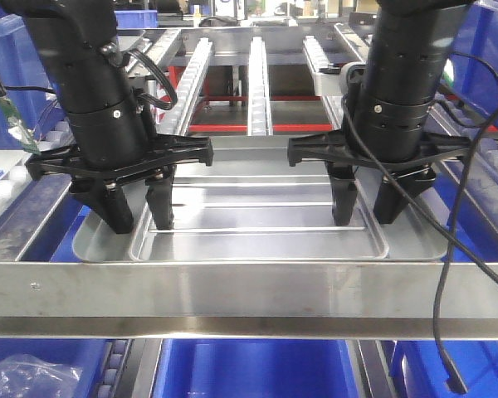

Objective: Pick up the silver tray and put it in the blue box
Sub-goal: 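Close both grippers on the opposite side rims of the tray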

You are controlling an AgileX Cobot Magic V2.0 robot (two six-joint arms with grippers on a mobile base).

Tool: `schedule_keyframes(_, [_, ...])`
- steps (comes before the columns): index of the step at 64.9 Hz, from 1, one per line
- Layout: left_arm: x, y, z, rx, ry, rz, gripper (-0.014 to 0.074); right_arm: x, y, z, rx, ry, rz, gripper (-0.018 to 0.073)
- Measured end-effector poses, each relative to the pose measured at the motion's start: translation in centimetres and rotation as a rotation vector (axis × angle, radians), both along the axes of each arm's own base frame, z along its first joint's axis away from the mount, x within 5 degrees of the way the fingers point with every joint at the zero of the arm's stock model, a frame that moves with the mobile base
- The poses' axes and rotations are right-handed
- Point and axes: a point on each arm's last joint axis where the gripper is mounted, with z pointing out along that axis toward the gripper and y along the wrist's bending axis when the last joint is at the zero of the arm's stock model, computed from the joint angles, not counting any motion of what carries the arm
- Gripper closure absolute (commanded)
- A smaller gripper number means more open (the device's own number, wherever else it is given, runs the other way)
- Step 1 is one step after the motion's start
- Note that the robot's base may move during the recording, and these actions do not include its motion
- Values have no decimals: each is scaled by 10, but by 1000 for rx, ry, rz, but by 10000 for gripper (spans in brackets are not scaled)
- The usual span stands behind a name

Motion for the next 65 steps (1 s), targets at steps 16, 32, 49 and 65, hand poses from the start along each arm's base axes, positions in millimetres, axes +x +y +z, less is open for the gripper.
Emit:
schedule_keyframes(16, [0, 0, 0, 0, 0, 0, 405, 3, -10, 0, -3, 3, -25, 168])
schedule_keyframes(32, [0, 0, 0, 0, 0, 0, 405, 3, -8, 0, 2, 8, -27, 169])
schedule_keyframes(49, [0, 0, 0, 0, 0, 0, 405, 2, -8, -2, 4, 6, -25, 169])
schedule_keyframes(65, [0, 0, 0, 0, 0, 0, 405, 2, -7, -2, 4, 6, -23, 189])
